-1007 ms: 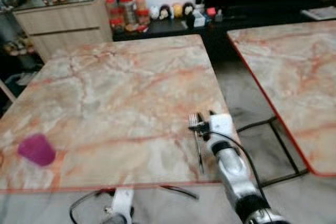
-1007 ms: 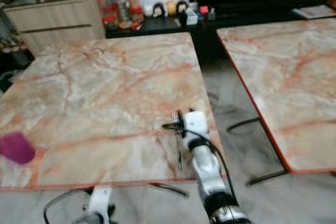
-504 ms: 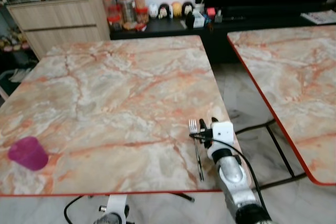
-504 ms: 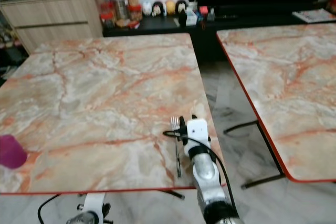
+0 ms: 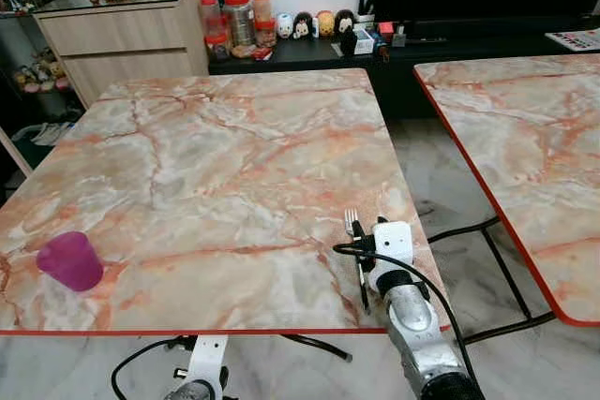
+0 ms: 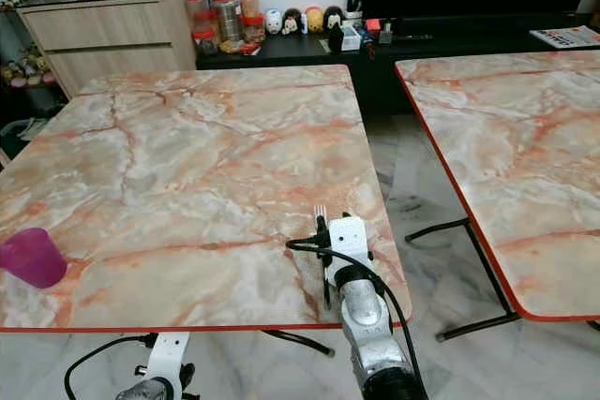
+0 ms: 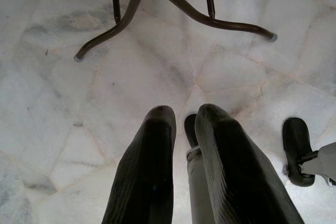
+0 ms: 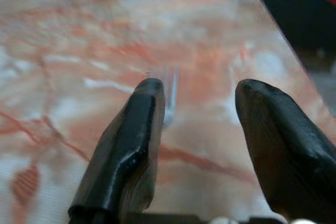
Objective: Setting the table
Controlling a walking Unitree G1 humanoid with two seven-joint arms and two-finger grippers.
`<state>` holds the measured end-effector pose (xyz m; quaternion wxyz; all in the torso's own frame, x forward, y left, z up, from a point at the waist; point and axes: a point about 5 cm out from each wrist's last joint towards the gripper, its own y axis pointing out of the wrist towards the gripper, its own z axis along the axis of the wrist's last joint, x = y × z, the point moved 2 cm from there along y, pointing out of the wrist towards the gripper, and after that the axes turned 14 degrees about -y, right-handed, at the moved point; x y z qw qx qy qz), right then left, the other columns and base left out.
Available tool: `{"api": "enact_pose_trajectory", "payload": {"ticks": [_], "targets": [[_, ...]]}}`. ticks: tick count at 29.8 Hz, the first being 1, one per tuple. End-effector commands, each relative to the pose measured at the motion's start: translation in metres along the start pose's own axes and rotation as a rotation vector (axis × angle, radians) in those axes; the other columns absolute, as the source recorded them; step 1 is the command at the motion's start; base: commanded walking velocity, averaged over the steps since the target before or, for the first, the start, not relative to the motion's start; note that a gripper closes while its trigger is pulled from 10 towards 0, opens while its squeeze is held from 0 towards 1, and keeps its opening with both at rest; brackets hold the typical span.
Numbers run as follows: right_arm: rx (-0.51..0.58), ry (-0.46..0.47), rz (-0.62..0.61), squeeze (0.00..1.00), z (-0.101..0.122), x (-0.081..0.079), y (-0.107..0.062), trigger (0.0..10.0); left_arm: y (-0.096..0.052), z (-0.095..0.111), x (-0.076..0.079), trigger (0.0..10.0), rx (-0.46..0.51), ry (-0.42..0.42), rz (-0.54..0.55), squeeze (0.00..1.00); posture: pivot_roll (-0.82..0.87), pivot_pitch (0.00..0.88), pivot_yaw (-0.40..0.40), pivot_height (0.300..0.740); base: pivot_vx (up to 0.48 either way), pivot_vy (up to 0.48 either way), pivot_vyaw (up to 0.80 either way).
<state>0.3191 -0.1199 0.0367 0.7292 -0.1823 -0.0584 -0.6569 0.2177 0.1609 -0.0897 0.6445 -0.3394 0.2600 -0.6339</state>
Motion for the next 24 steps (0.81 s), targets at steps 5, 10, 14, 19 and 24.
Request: {"api": "enact_pose_trajectory", "payload": {"ticks": [5,10,14,19,24], "targets": [[-0.071,0.066,0.023,0.0,-0.001,-0.006,0.001,10.0,-0.001,-0.005,-0.004,10.0,-0.016,0.006,0.009,0.0,-0.1,0.0,0.07,0.74,0.0,0.0,0.0],[-0.062,0.082,0.018,0.0,0.006,-0.005,0.003,10.0,-0.001,-0.004,-0.003,10.0,-0.014,0.007,0.009,0.0,-0.1,0.0,0.069,0.74,0.0,0.0,0.0],[-0.039,0.097,0.027,0.0,0.015,-0.007,0.005,10.0,-0.001,-0.004,-0.003,10.0,-0.012,0.004,0.01,0.0,-0.1,0.0,0.067,0.74,0.0,0.0,0.0],[-0.022,0.095,0.055,0.0,0.023,-0.011,0.005,10.0,-0.001,-0.005,-0.003,10.0,-0.013,-0.002,0.011,0.0,-0.1,0.0,0.064,0.74,0.0,0.0,0.0],[-0.067,0.077,0.046,0.0,0.02,-0.01,0.005,10.0,-0.001,-0.006,-0.003,10.0,-0.016,-0.005,0.01,0.0,-0.09,0.0,0.062,0.74,0.0,0.0,0.0]]}}
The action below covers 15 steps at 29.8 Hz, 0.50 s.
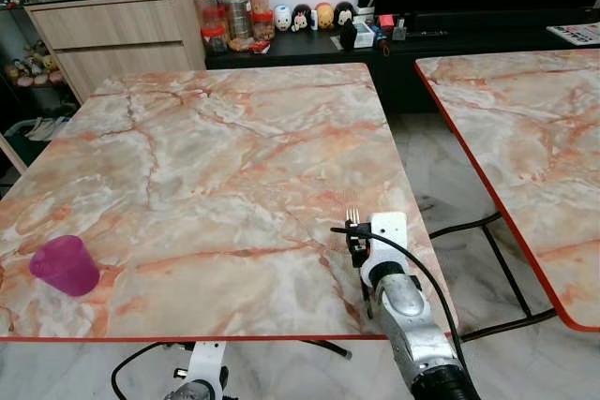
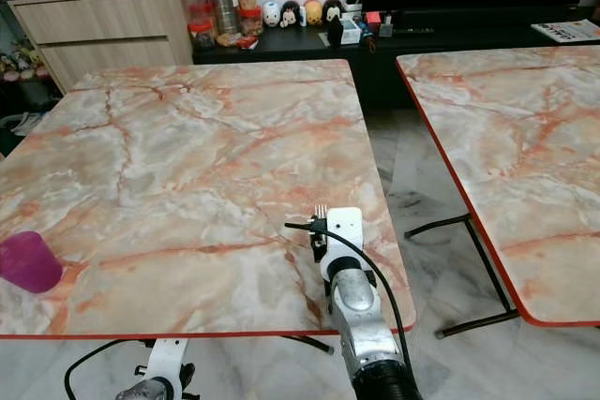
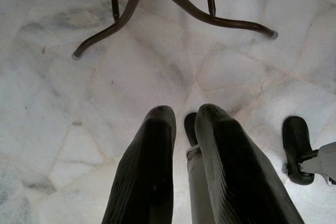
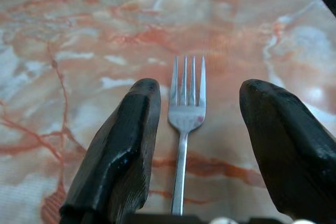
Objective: Setting the table
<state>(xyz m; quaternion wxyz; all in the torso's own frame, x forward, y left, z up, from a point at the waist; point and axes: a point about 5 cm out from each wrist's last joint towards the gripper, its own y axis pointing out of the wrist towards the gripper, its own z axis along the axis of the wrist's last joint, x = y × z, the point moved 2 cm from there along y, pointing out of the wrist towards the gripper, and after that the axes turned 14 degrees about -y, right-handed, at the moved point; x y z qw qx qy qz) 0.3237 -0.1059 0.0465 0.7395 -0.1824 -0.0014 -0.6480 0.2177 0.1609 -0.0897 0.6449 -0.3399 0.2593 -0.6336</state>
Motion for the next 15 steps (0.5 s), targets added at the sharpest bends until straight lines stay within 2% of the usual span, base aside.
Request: {"api": "enact_pose_trajectory", "payload": {"ticks": [1,15], "targets": [[0.003,-0.005,-0.001,0.0,0.0054,-0.0013,0.0007,10.0,-0.0013,-0.0061,-0.0028,10.0,-0.016,-0.003,0.01,0.0,-0.09,0.0,0.062,0.74,0.0,0.0,0.0],[-0.09,-0.024,0.023,0.0,0.0047,-0.0077,-0.0044,10.0,-0.0013,-0.0066,-0.0022,10.0,-0.019,-0.008,0.007,0.0,-0.09,0.0,0.058,0.74,0.0,0.0,0.0]]}}
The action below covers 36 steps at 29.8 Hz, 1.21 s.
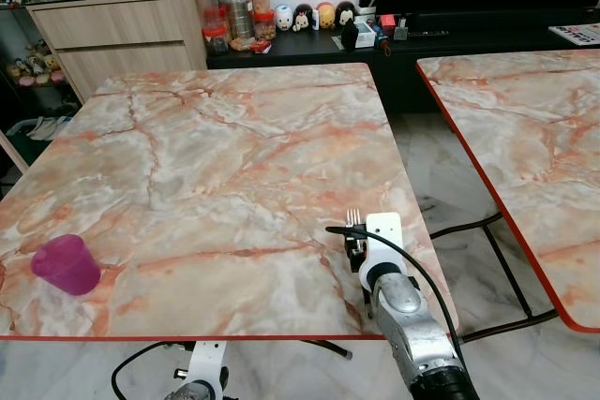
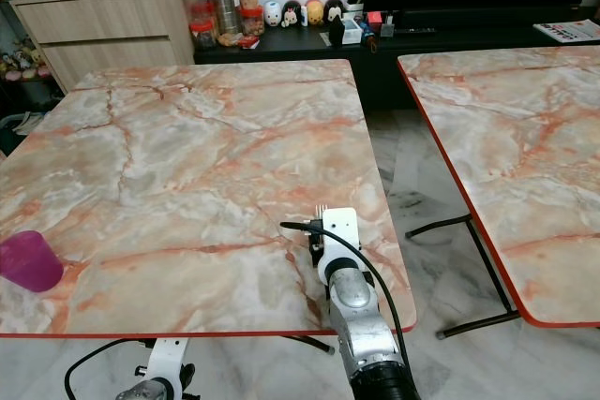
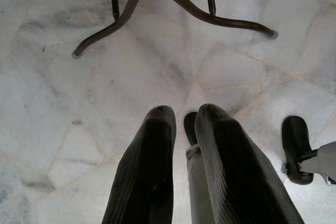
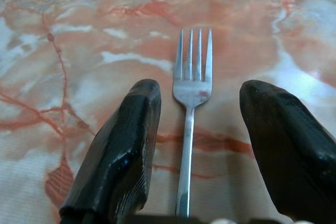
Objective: Setting the table
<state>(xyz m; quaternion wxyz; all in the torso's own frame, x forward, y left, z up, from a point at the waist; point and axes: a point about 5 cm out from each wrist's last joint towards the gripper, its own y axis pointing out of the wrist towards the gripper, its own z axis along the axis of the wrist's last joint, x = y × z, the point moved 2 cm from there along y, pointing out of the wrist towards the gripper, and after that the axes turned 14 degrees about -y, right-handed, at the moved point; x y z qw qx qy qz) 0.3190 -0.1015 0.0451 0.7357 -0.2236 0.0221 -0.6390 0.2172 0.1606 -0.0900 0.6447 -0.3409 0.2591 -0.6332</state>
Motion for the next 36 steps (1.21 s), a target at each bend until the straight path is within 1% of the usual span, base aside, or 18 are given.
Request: {"api": "enact_pose_trajectory", "payload": {"ticks": [1,4,7,13,18,19,20,21,36], "targets": [[0.002,-0.003,0.006,0.0,0.006,-0.002,-0.001,10.0,-0.001,-0.006,-0.002,10.0,-0.018,-0.007,0.008,0.0,-0.09,0.0,0.058,0.74,0.0,0.0,0.0],[-0.028,-0.006,0.01,0.0,0.002,-0.003,-0.003,10.0,-0.001,-0.006,-0.002,10.0,-0.02,-0.008,0.007,0.0,-0.1,0.0,0.058,0.74,0.0,0.0,0.0],[-0.084,-0.006,0.016,0.0,-0.007,-0.004,-0.004,10.0,-0.001,-0.006,-0.002,10.0,-0.022,-0.005,0.005,0.0,-0.1,0.0,0.058,0.74,0.0,0.0,0.0],[-0.136,-0.011,0.029,0.0,-0.016,-0.007,-0.007,10.0,-0.001,-0.007,-0.002,10.0,-0.026,-0.007,0.003,0.0,-0.09,0.0,0.057,0.74,0.0,0.0,0.0],[-0.149,-0.004,0.026,0.0,-0.018,-0.007,-0.007,10.0,-0.001,-0.007,-0.001,10.0,-0.028,-0.006,0.001,0.0,-0.09,0.0,0.057,0.74,0.0,0.0,0.0],[-0.147,-0.002,0.026,0.0,-0.018,-0.007,-0.007,1.7,-0.001,-0.007,-0.001,10.0,-0.028,-0.006,0.001,0.0,-0.09,0.0,0.058,0.74,0.0,0.0,0.0],[-0.147,-0.002,0.026,0.0,-0.018,-0.007,-0.007,1.7,-0.001,-0.007,-0.001,10.0,-0.028,-0.006,0.001,0.0,-0.09,0.0,0.058,0.74,0.0,0.0,0.0],[-0.146,-0.002,0.026,0.0,-0.017,-0.006,-0.007,0.0,-0.001,-0.007,-0.001,10.0,-0.029,-0.005,0.0,0.0,-0.09,0.0,0.058,0.74,0.0,0.0,0.0],[-0.128,0.002,0.047,0.0,-0.012,-0.008,-0.006,0.0,-0.001,-0.009,0.0,10.0,-0.039,-0.001,-0.004,0.0,-0.09,0.0,0.06,0.74,0.0,0.0,0.0]]}}
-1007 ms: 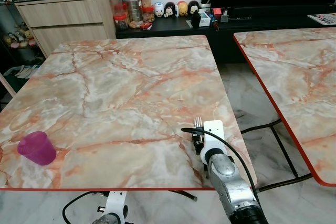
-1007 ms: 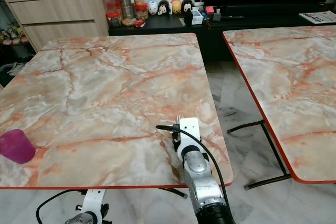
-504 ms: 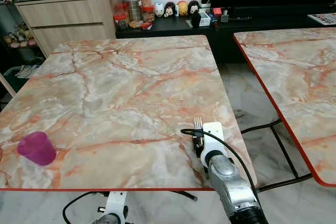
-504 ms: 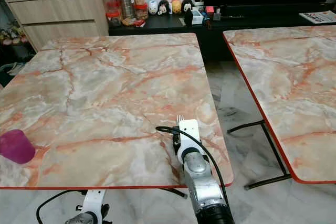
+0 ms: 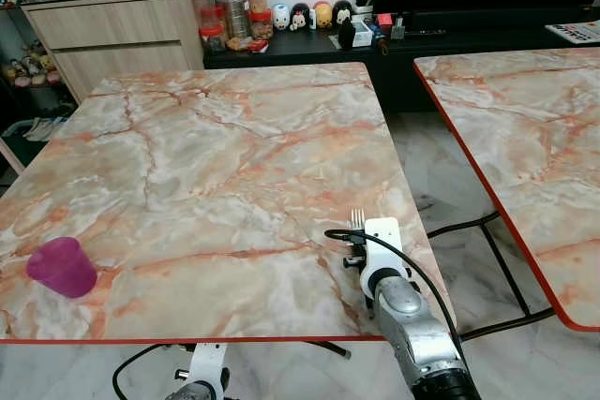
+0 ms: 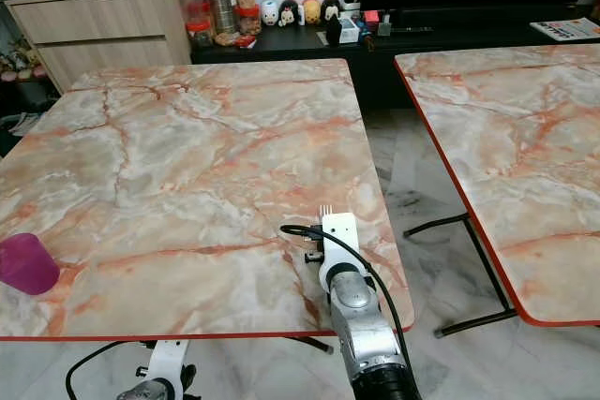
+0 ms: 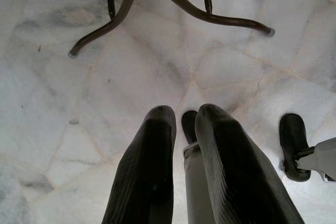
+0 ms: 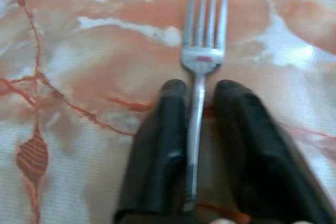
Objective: Setting the table
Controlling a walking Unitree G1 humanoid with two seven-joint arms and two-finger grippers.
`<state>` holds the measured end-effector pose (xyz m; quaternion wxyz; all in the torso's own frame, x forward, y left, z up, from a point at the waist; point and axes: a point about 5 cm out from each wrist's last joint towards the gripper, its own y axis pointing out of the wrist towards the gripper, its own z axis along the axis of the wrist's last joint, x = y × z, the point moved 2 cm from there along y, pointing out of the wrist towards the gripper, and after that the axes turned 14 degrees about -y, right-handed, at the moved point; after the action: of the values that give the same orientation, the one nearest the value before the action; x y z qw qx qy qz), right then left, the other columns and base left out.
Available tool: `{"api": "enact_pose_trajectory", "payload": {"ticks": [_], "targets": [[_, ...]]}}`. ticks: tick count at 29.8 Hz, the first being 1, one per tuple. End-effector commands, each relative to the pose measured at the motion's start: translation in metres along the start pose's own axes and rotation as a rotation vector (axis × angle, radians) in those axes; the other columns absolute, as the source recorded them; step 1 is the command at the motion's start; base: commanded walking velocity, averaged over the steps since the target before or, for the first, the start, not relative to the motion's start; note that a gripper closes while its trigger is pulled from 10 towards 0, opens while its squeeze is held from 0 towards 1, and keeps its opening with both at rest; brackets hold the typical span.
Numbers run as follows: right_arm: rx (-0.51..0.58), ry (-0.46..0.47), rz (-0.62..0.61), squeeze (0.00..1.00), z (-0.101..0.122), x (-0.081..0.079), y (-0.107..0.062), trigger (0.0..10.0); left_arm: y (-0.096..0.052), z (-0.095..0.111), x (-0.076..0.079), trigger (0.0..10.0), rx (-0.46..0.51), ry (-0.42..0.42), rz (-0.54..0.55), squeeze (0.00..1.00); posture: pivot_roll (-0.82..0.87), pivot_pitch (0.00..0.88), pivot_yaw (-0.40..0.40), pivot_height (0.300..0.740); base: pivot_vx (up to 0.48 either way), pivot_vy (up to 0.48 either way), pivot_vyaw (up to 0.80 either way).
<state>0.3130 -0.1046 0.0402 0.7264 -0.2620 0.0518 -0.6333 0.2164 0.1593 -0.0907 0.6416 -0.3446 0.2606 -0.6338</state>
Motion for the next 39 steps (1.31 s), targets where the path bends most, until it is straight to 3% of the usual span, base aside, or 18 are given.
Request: {"api": "enact_pose_trajectory", "payload": {"ticks": [1,16,20,21,22,23,24,29,32,34,39], "targets": [[-0.029,0.008,0.04,0.0,-0.005,-0.009,-0.001,0.0,-0.001,-0.007,-0.002,10.0,-0.03,0.001,0.001,0.0,-0.09,0.0,0.06,0.74,0.0,0.0,0.0],[-0.004,-0.005,0.049,0.0,0.001,-0.01,0.001,0.0,-0.001,-0.007,0.0,10.0,-0.038,0.005,-0.004,0.0,-0.09,0.0,0.059,0.74,0.0,0.0,0.0],[0.082,-0.01,0.039,0.0,0.016,-0.008,0.002,0.0,-0.001,-0.007,0.0,10.0,-0.037,0.003,-0.001,0.0,-0.09,0.0,0.06,0.74,0.0,0.0,0.0],[0.175,-0.007,0.03,0.0,0.033,-0.007,0.001,0.0,-0.001,-0.007,-0.001,10.0,-0.036,0.003,0.0,0.0,-0.09,0.0,0.061,0.74,0.0,0.0,0.0],[0.232,-0.024,0.023,0.0,0.043,-0.006,0.0,7.9,-0.001,-0.007,-0.001,10.0,-0.035,0.003,0.0,0.0,-0.09,0.0,0.061,0.74,0.0,0.0,0.0],[0.268,-0.037,0.018,0.0,0.049,-0.005,-0.001,7.9,-0.001,-0.007,-0.001,10.0,-0.035,0.003,0.001,0.0,-0.09,0.0,0.061,0.74,0.0,0.0,0.0],[0.329,-0.033,0.01,0.0,0.06,-0.005,-0.004,10.0,-0.001,-0.007,-0.001,10.0,-0.035,0.003,0.001,0.0,-0.09,0.0,0.062,0.74,0.0,0.0,0.0],[0.431,-0.005,-0.02,0.0,0.075,0.0,-0.007,10.0,-0.001,-0.006,-0.001,10.0,-0.033,0.007,0.001,0.0,-0.09,0.0,0.063,0.74,0.0,0.0,0.0],[0.516,-0.038,-0.039,0.0,0.084,0.001,-0.012,10.0,-0.001,-0.006,-0.002,10.0,-0.032,0.007,0.005,0.0,-0.09,0.0,0.064,0.74,0.0,0.0,0.0],[0.635,-0.126,-0.061,0.0,0.095,0.0,-0.02,10.0,-0.001,-0.006,-0.002,10.0,-0.034,0.01,0.009,0.0,-0.09,0.0,0.065,0.74,0.0,0.0,0.0],[0.695,-0.152,-0.119,0.0,0.099,0.005,-0.024,10.0,-0.001,-0.007,-0.004,10.0,-0.043,0.024,0.015,0.0,-0.09,0.0,0.066,0.74,0.0,0.0,0.0]]}}
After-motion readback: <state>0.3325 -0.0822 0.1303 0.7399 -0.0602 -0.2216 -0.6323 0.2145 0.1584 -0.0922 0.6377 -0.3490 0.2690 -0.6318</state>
